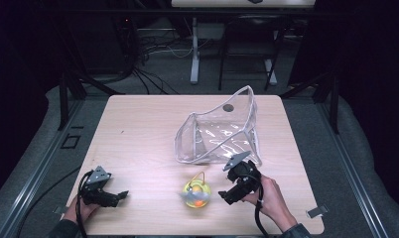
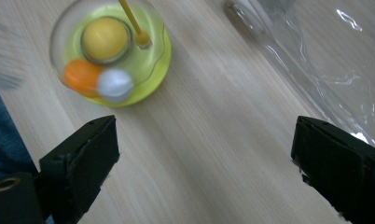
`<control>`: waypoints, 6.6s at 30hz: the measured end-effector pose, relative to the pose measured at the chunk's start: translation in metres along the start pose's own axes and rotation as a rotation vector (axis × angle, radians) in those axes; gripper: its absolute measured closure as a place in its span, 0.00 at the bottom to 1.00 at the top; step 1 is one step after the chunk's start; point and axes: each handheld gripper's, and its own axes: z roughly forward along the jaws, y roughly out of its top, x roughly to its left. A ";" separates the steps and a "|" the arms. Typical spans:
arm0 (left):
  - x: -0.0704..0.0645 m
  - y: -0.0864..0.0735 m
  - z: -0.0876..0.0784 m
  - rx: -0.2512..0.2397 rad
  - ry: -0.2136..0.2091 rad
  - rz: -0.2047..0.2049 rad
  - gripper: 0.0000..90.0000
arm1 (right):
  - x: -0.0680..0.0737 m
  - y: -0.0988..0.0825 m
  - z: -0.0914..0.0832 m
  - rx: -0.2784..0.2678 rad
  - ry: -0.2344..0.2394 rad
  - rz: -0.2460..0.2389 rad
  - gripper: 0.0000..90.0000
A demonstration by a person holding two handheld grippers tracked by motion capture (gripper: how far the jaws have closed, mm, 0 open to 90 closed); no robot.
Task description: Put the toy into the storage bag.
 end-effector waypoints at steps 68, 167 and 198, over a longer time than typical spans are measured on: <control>0.000 0.000 0.000 0.000 0.000 0.000 0.00 | 0.031 0.098 -0.018 0.242 0.121 -0.238 0.97; 0.000 0.000 -0.001 0.007 -0.008 0.000 0.00 | -0.025 0.226 -0.063 0.152 0.006 -0.163 0.98; 0.000 0.000 -0.001 0.007 -0.008 -0.001 0.00 | -0.044 0.215 -0.037 0.200 -0.058 -0.141 0.98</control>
